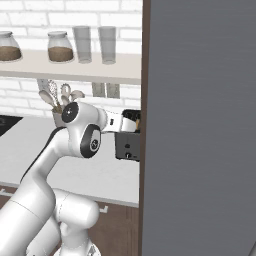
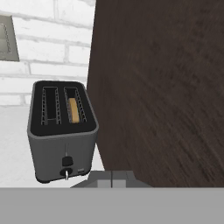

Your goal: Start the toaster. Once the lever pops up, take the bread to the plate on the dining counter.

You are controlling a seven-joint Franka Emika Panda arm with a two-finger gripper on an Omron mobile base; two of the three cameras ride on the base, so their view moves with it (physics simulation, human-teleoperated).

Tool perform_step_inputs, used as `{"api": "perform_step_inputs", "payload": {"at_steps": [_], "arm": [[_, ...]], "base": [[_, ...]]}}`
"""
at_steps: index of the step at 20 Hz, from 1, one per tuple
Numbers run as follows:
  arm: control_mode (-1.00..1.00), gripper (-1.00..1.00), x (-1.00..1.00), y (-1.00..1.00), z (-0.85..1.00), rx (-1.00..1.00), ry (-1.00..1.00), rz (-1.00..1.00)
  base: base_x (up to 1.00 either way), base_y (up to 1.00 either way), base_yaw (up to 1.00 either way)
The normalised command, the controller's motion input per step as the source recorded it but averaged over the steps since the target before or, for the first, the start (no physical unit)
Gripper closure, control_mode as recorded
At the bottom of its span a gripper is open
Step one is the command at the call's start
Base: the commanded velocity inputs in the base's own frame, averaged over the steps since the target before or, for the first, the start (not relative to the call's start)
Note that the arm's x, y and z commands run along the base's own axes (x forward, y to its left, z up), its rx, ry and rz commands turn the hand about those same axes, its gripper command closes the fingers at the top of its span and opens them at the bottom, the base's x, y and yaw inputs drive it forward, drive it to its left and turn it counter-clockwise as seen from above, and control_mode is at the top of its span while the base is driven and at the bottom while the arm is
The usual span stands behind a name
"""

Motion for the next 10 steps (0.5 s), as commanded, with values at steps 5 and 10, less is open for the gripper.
{"api": "perform_step_inputs", "payload": {"at_steps": [5,10], "arm": [[-1.0,1.0,0.0,0.0,0.0,0.0,0.0,0.0],[-1.0,1.0,0.0,0.0,0.0,0.0,0.0,0.0]], "base": [[0.0,0.0,0.0],[0.0,0.0,0.0]]}}
